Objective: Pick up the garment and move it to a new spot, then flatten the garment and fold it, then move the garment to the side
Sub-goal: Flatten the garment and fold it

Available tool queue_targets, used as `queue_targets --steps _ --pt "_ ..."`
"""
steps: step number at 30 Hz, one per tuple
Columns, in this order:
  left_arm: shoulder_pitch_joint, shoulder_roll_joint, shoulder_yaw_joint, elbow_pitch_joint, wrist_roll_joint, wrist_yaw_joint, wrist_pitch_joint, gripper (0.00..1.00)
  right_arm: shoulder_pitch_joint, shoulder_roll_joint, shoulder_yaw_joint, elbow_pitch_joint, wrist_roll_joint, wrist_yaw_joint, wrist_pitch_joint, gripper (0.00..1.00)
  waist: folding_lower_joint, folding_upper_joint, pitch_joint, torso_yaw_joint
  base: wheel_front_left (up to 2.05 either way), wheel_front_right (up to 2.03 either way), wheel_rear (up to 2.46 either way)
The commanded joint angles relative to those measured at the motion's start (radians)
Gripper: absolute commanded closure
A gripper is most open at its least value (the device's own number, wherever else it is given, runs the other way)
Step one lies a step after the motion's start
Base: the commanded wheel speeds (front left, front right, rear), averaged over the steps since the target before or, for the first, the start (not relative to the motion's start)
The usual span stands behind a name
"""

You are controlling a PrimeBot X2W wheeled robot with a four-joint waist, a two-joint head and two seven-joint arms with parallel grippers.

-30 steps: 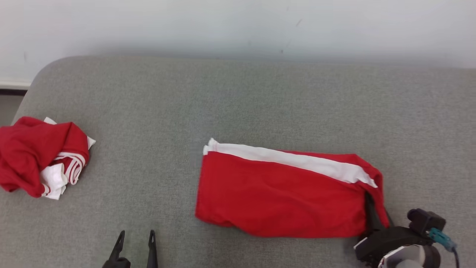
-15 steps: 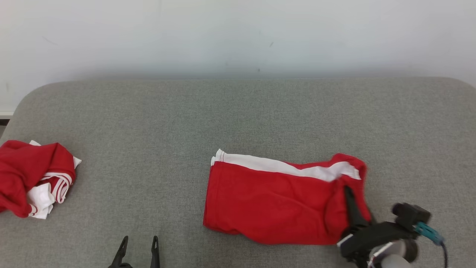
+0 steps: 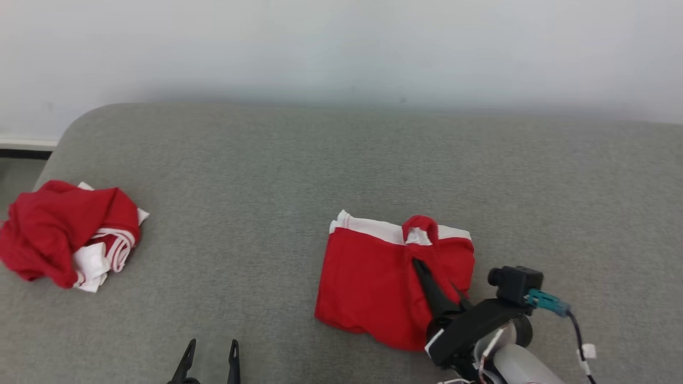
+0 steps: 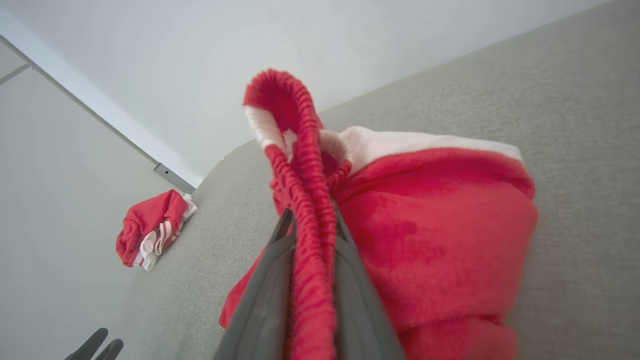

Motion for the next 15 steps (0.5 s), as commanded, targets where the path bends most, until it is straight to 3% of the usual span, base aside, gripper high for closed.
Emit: queue_targets --steps 1,8,9,10,11,12,15 --pt "0.003 -0.001 -0.002 0.001 -0.005 0.005 -0.003 0.00 -0.023 0.016 0.017 0.023 -0.010 0.001 -0.004 1.00 0.0000 0.0000 0.000 0.040 0.00 0.00 0.00" --pt "0.020 -0.001 0.001 0.007 -0.001 0.002 -0.003 0.00 -0.094 0.072 0.046 0.160 -0.030 0.001 -0.033 1.00 0.0000 0.0000 -0.002 0.099 0.00 0.00 0.00" --pt "0.022 -0.001 0.002 0.007 0.000 0.002 -0.003 0.00 -0.105 0.081 0.046 0.184 -0.033 0.001 -0.039 0.83 0.0000 0.0000 -0.003 0.105 0.00 0.00 0.00" --pt "0.024 -0.001 0.003 0.008 0.001 0.001 -0.003 0.00 -0.117 0.092 0.051 0.206 -0.036 0.001 -0.045 0.60 0.0000 0.0000 -0.003 0.111 0.00 0.00 0.00" --pt "0.024 -0.001 0.004 0.008 0.002 0.002 -0.003 0.00 -0.126 0.102 0.054 0.220 -0.028 0.001 -0.048 0.14 0.0000 0.0000 -0.004 0.115 0.00 0.00 0.00" --pt "0.023 -0.001 0.006 0.007 0.002 0.003 -0.003 0.00 -0.135 0.110 0.058 0.232 -0.024 0.001 -0.054 0.00 0.0000 0.0000 -0.005 0.118 0.00 0.00 0.00" --pt "0.025 -0.001 0.009 0.004 0.003 0.009 -0.003 0.00 -0.150 0.123 0.080 0.236 -0.003 0.001 -0.065 0.00 0.0000 0.0000 -0.005 0.118 0.00 0.00 0.00"
